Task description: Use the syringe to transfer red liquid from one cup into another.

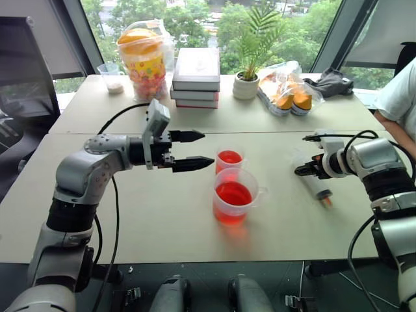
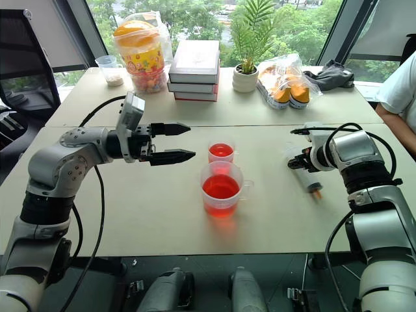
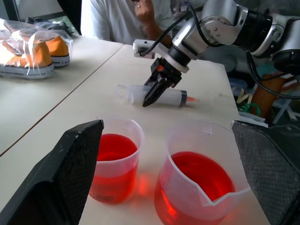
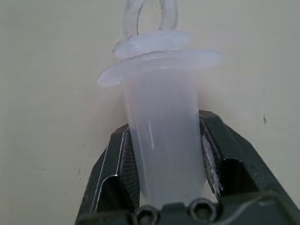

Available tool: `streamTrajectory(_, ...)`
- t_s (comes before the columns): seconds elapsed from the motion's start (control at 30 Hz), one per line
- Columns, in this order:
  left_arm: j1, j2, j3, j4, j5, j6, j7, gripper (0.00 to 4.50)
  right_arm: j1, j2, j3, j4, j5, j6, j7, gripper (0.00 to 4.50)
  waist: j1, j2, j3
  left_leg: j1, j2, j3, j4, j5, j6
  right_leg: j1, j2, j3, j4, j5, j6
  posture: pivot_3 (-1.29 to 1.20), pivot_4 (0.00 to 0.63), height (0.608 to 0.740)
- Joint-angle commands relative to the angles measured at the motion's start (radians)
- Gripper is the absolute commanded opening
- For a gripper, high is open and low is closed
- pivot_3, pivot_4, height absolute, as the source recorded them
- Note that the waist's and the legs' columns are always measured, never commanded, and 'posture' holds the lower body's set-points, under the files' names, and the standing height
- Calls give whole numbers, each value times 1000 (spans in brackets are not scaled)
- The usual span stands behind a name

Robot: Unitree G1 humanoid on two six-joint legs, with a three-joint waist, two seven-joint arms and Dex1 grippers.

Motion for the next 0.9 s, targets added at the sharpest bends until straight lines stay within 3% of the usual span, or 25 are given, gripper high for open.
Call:
streamTrajectory(0.03,-5,4,25,-38,-17,-5,10,4500,-9,20,20,4,-40,-24,42,1386,0,0,0,0,0,0,0,0,0,0,0,0,0,0,0,0,150,740)
streamTrajectory(0.1,-9,5,22,-33,-15,-8,9,4500,-5,12,14,-22,-55,-21,54,1386,0,0,0,0,0,0,0,0,0,0,0,0,1,0,0,0,150,740)
streamTrajectory(0.27,-35,6,14,-3,-5,-19,-4,4500,33,-42,-143,-241,-19,-41,33,1386,7,1,1,-1,0,0,-1,0,0,-3,-1,0,1,0,0,0,150,740)
streamTrajectory(0.4,-74,4,3,51,9,-39,-35,4500,113,103,-555,-665,248,-152,-3,1386,10,2,1,-3,0,0,-2,0,0,-4,0,0,1,0,0,0,150,740)
streamTrajectory(0.57,-122,-5,-10,114,22,-57,-79,4500,178,313,-735,-991,550,-145,-80,1386,11,0,0,-3,0,-3,-3,0,0,-3,-1,-2,0,0,0,0,150,740)
streamTrajectory(0.7,-163,-8,-13,157,26,-60,-114,4500,281,438,-719,-1116,686,-201,-114,1386,11,0,0,-2,-1,-3,0,0,0,0,-3,-2,1,0,0,0,150,740)
streamTrajectory(0.9,-208,-10,-23,172,9,-33,-158,4500,498,512,-550,-1135,573,-427,-39,1386,8,1,0,-2,-1,-3,0,0,0,-1,-1,-2,1,0,0,0,150,740)
